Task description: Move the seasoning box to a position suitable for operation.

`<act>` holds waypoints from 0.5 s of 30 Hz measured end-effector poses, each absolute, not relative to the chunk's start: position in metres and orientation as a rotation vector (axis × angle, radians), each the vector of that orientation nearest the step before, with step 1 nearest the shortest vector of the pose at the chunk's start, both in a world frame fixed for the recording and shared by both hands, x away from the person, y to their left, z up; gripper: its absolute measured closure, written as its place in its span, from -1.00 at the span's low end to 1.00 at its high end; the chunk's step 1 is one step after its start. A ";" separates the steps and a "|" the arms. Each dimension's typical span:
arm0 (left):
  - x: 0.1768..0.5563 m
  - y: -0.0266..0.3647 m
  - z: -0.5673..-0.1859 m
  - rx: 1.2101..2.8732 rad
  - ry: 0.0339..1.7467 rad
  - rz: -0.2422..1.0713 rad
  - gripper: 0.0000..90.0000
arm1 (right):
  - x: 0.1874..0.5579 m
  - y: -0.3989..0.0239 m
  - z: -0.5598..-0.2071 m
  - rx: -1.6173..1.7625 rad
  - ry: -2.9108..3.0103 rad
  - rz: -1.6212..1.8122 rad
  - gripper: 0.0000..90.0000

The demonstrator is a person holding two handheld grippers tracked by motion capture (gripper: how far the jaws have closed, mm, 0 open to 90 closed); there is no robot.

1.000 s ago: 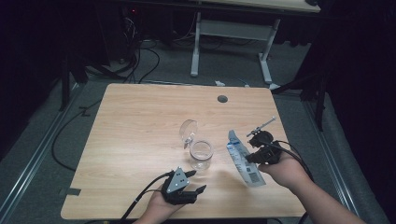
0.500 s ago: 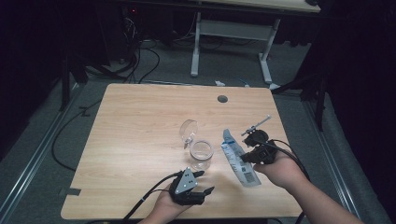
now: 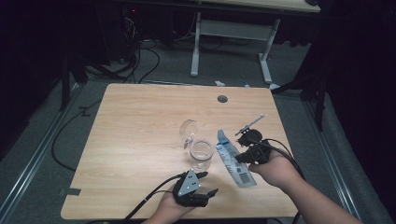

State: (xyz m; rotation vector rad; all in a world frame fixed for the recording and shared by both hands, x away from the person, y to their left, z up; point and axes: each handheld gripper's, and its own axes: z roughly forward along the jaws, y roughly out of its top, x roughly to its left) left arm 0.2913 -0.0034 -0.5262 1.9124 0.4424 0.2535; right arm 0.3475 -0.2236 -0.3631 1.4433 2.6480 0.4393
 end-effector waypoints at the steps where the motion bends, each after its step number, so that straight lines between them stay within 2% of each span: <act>1: 0.291 -0.004 -0.526 1.911 0.441 0.250 -0.29 | 0.348 -0.224 -0.363 1.428 2.654 0.439 1.00; 15: 0.291 -0.025 -0.528 1.903 0.415 0.242 -0.36 | 0.347 -0.211 -0.354 1.425 2.669 0.434 1.00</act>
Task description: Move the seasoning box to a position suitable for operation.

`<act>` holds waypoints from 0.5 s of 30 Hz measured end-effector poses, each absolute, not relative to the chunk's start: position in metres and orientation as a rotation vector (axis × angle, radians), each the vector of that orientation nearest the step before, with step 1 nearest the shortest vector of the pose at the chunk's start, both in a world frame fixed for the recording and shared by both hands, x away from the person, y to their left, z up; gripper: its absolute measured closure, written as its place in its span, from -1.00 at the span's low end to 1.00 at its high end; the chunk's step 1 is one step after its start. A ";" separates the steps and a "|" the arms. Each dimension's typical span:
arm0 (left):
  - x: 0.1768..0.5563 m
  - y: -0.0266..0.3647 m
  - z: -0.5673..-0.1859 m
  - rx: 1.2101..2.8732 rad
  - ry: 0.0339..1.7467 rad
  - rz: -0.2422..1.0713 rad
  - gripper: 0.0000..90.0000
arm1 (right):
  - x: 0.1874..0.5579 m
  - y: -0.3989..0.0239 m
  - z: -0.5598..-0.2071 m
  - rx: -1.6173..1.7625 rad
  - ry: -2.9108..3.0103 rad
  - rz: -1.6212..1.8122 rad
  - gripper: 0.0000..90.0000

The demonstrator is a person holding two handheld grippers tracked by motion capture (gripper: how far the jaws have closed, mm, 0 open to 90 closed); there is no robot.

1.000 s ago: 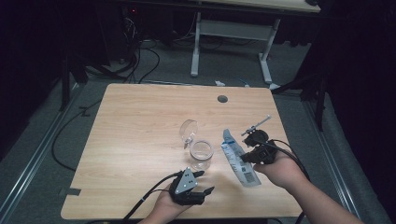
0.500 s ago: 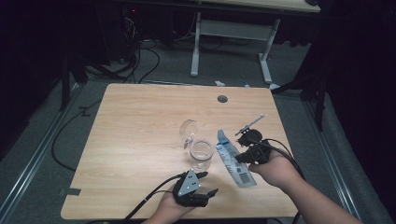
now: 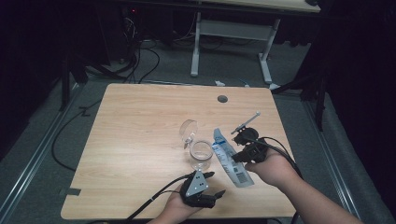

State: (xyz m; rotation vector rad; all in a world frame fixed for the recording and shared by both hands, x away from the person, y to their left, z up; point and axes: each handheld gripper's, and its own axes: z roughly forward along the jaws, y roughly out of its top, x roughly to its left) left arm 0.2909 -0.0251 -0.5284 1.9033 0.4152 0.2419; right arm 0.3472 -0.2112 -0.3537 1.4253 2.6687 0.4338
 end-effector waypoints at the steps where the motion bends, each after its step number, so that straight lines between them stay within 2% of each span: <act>1: 0.291 -0.026 -0.529 1.905 0.412 0.242 -0.37 | 0.347 -0.210 -0.353 1.420 2.670 0.436 1.00; 15: 0.292 -0.042 -0.523 1.910 0.406 0.258 -0.44 | 0.342 -0.195 -0.345 1.388 2.674 0.470 1.00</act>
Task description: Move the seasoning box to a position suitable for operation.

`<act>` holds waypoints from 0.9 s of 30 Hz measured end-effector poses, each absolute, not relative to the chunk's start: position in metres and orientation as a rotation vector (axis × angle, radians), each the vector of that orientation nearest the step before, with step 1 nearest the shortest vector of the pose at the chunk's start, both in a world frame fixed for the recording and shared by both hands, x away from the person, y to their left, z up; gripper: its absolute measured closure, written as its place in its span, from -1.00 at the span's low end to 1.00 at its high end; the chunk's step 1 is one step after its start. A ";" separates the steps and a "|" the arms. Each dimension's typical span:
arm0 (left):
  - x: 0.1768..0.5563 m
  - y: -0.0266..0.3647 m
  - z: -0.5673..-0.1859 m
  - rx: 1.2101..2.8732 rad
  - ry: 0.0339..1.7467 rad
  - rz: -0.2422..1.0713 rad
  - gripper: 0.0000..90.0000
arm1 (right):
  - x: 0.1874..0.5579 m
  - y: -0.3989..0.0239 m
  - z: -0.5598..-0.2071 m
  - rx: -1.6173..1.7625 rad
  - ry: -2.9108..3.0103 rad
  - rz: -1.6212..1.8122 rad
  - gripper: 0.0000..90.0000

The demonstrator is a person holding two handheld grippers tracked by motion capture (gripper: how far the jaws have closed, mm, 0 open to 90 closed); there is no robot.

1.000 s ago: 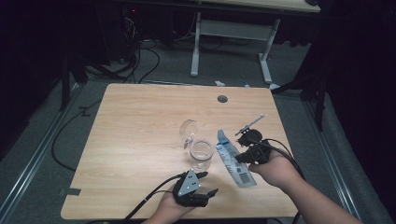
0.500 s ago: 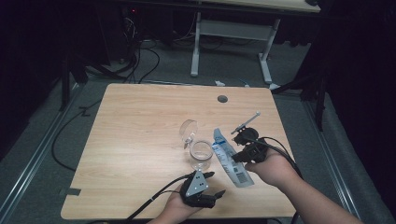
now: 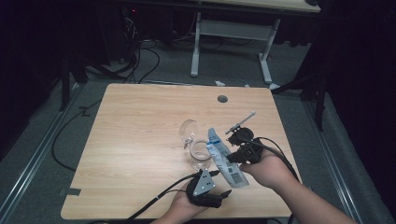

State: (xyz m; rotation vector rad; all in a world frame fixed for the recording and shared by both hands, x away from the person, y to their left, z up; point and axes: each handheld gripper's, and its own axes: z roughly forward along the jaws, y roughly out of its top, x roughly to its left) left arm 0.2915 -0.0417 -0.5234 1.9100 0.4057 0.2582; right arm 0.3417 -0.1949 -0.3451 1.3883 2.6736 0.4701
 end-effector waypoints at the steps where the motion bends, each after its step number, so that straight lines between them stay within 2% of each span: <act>1: 0.292 -0.043 -0.524 1.910 0.410 0.261 -0.45 | 0.341 -0.193 -0.345 1.401 2.672 0.465 1.00; 11: 0.292 -0.046 -0.522 1.890 0.421 0.272 -0.42 | 0.339 -0.179 -0.344 1.374 2.702 0.490 1.00; 20: 0.289 -0.045 -0.518 1.879 0.429 0.306 -0.15 | 0.340 -0.180 -0.343 1.369 2.695 0.478 1.00; 27: 0.286 -0.046 -0.515 1.878 0.451 0.319 -0.03 | 0.340 -0.181 -0.343 1.381 2.688 0.474 1.00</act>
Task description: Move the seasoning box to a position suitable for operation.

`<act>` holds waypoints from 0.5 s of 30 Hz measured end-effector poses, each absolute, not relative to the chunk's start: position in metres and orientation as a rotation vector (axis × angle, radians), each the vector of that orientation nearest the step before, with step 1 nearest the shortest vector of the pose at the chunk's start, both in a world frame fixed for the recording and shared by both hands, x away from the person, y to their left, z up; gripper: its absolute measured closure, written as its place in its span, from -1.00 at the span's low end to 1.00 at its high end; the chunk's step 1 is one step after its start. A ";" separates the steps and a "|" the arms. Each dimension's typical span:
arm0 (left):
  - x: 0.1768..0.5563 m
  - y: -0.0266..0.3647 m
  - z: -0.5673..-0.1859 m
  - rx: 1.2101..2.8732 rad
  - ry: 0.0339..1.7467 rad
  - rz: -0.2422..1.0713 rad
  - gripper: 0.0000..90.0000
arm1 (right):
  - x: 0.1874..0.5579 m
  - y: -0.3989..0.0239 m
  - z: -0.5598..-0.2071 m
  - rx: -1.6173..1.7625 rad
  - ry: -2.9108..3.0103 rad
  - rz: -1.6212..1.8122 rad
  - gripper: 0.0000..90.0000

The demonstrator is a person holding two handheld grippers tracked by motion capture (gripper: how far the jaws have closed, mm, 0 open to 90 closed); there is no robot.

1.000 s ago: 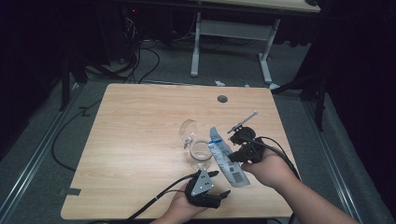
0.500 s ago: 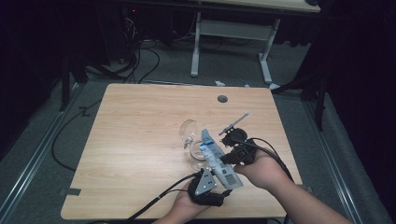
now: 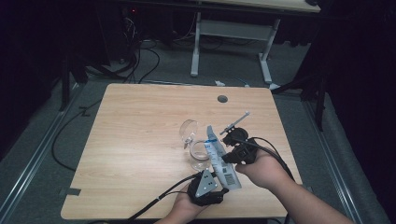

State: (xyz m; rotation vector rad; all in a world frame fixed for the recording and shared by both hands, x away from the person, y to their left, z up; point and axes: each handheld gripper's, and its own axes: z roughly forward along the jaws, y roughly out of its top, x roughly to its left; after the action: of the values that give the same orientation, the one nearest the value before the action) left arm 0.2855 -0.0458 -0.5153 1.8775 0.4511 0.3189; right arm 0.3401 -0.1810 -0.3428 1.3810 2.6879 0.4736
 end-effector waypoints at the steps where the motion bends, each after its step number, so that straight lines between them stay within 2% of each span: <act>1: 0.285 -0.046 -0.515 1.878 0.451 0.323 -0.02 | 0.341 -0.181 -0.343 1.368 2.686 0.471 1.00; 15: 0.282 -0.044 -0.513 1.869 0.484 0.328 0.02 | 0.349 -0.176 -0.345 1.323 2.678 0.457 1.00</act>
State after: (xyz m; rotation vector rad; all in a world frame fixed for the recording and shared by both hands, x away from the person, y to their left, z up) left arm 0.2817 -0.0442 -0.5132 1.8692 0.4840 0.3283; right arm 0.3494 -0.1759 -0.3453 1.3230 2.6783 0.4570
